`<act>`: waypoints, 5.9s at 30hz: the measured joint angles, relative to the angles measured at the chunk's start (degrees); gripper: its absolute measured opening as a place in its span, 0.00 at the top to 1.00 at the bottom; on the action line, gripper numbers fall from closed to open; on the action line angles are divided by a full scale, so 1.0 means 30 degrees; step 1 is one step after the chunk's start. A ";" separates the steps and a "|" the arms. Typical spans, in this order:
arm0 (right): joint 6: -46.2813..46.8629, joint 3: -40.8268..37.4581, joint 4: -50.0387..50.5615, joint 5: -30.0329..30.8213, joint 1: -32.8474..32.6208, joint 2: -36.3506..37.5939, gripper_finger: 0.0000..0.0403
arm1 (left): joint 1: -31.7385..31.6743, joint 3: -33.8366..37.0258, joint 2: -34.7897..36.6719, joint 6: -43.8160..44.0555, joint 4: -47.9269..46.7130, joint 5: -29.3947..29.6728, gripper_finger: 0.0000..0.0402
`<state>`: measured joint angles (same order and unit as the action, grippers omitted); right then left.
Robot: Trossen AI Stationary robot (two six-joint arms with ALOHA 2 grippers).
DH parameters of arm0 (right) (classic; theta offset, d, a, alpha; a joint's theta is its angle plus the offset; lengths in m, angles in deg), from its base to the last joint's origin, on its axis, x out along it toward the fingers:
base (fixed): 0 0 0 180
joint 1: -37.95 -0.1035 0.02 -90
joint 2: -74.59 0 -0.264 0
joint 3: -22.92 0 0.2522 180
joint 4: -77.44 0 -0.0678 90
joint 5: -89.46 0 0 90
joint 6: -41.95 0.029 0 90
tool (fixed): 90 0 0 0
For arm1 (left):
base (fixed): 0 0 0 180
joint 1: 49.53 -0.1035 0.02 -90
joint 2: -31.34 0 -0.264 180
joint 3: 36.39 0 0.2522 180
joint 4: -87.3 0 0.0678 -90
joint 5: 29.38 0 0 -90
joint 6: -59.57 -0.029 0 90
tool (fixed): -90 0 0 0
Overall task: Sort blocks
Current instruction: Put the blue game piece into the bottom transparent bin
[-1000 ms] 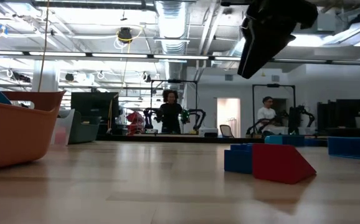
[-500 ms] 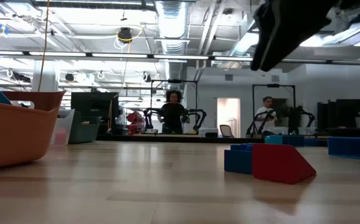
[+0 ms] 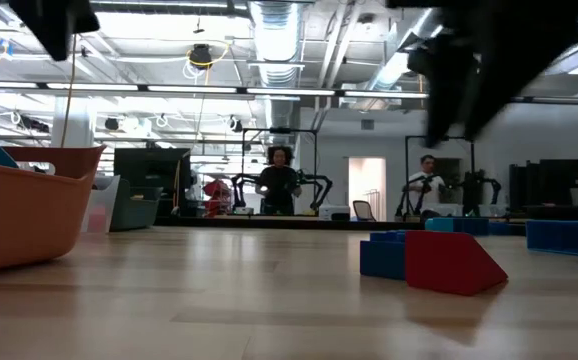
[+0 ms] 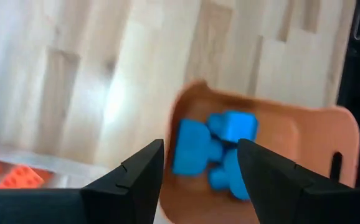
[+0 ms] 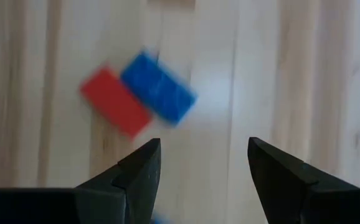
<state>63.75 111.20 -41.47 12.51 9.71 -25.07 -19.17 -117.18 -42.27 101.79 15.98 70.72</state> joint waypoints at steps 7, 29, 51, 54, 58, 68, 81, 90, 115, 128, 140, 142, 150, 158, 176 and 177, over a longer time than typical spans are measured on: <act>0.1078 -0.0313 0.3167 -0.2530 -0.0970 -0.0080 0.40 | -0.0648 0.0000 0.0000 -0.0952 0.0226 0.0372 0.51; -0.5363 -0.2259 0.3440 -0.2371 -0.2693 -0.0073 0.40 | -0.0744 0.0000 0.0000 -0.1077 0.0212 0.0418 0.51; -0.5936 -0.5659 0.0333 -0.2312 -0.2147 -0.0064 0.64 | -0.0737 0.0000 0.0000 -0.1088 0.0154 0.0418 0.51; -0.5964 -0.5595 0.0352 -0.2304 -0.2154 -0.0044 0.78 | -0.0737 0.0000 0.0000 -0.1415 0.0153 0.0418 0.51; -0.5428 -0.5045 0.0589 -0.1480 -0.1984 -0.0080 0.82 | -0.0619 0.0000 0.0000 -0.2965 -0.0183 0.0418 0.51; -0.4060 -0.1305 -0.1314 0.6088 -0.0765 -0.0073 0.81 | -0.0183 0.0000 0.0000 -0.7641 0.0390 0.2709 0.51; -0.7831 -0.0721 -1.0986 0.7922 0.2052 -0.0058 0.80 | -0.1317 0.0007 -0.0513 -0.9864 0.4675 0.7496 0.49; -0.8473 -0.0729 -1.4138 0.7605 0.2687 -0.0058 0.80 | -0.1862 0.0216 -0.0484 -1.1176 0.6480 0.7059 0.49; -1.0235 -0.1457 -1.6829 0.7589 0.2567 -0.0248 0.80 | 0.1323 0.5722 -0.0198 -2.3274 2.5696 1.1056 0.49; -1.1792 -0.1450 -1.8892 0.7593 0.2201 -0.0248 0.80 | -0.0508 0.6841 -0.0153 -2.2836 2.7011 0.8993 0.49; -1.2010 -0.1450 -1.9229 0.7561 0.2091 -0.0248 0.80 | -0.0769 0.6841 -0.0153 -2.0863 2.6310 0.8648 0.46; -1.2238 -0.1450 -1.9568 0.7553 0.2023 -0.0248 0.80 | -0.0770 0.6841 -0.0153 -2.1112 2.6287 0.8665 0.44; -1.2433 -0.1450 -2.0359 0.7524 0.1780 -0.0248 0.80 | -0.0773 0.6834 -0.0160 -2.1921 2.5765 0.8752 0.42; -1.2297 -0.1450 -2.0387 0.7518 0.1795 -0.0248 0.79 | -0.0781 0.6834 -0.0160 -2.2642 2.5843 0.8804 0.56; -0.9771 -0.1435 -1.6076 0.8107 0.1687 0.0375 0.40 | 0.0137 0.5216 0.0826 -1.8968 2.1267 0.9858 0.67; -0.9247 -0.1435 -1.5423 0.8107 0.1686 0.0474 0.40 | 0.0387 0.4792 0.1036 -1.7930 2.0016 0.9814 0.67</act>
<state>36.00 106.90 -87.74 36.83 14.77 -23.65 -18.01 -102.80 -39.16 48.00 76.02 100.16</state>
